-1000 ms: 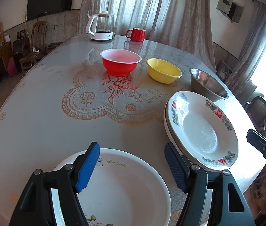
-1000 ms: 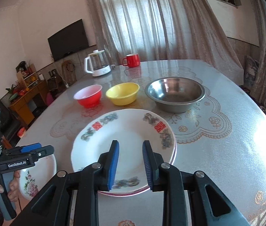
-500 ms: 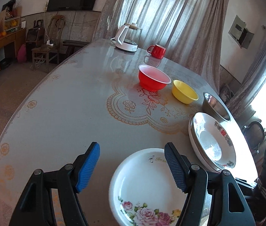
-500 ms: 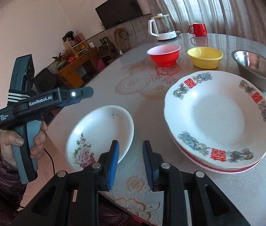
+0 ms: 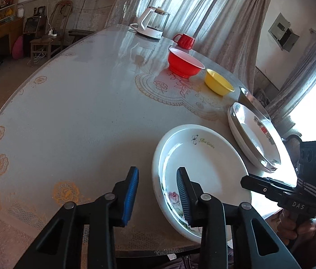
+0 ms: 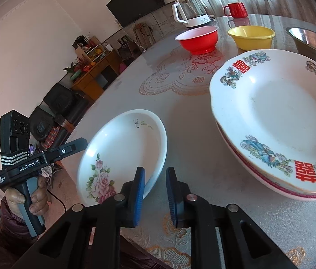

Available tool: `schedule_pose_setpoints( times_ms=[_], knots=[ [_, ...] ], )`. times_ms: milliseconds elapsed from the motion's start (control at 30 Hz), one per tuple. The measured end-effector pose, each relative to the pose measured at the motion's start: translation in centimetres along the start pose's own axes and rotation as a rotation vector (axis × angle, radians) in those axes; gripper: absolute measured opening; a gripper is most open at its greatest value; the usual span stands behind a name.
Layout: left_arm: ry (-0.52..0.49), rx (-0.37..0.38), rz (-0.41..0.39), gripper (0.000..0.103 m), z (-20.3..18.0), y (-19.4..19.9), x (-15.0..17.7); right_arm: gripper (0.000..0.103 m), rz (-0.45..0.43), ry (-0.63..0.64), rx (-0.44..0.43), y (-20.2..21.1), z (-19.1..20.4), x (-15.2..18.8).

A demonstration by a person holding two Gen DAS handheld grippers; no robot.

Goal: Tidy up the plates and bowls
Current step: 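Move the left tool to the white rose-pattern plate rim and close it, then lift the rose-pattern plate with the left tool toward the plate stack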

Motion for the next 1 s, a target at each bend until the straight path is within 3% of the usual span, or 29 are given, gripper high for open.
schedule_pose_setpoints(
  times_ms=[100,167,300,500,800,1000],
  knots=[
    [-0.007,0.008,0.01,0.032,-0.2,-0.5,0.7,0.018,0.011,0.011,-0.005,-0.2,0.3,0.0],
    [-0.04,0.011,0.02,0.021,-0.9,-0.7,1.2,0.019,0.019,0.012,-0.008,-0.5,0.4,0.0],
    [-0.091,-0.037,-0.013,0.021,-1.5,-0.7,1.5,0.021,0.042,0.009,-0.021,-1.0,0.4,0.0],
    [-0.088,-0.017,-0.042,0.017,-1.4,-0.1,1.3,0.02,0.024,0.077,0.056,-0.9,1.1,0.2],
    [-0.025,0.026,-0.037,0.017,-1.8,-0.2,0.7,0.016,0.001,0.037,0.057,0.0,0.6,-0.2],
    [-0.063,0.045,-0.068,0.017,-3.4,0.2,-0.5,0.015,-0.064,0.049,0.083,1.7,0.9,-1.2]
  ],
)
Point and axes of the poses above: each gripper's, at about its wrist camera, not at the fingertips, and y roughly against the way its jaws point, z to its left, x to its underside, the point moved 5 cm from there along -y, roughly the way its jaws point, and after that the axes turned 4 degrees about y, right-handed, at the moved point
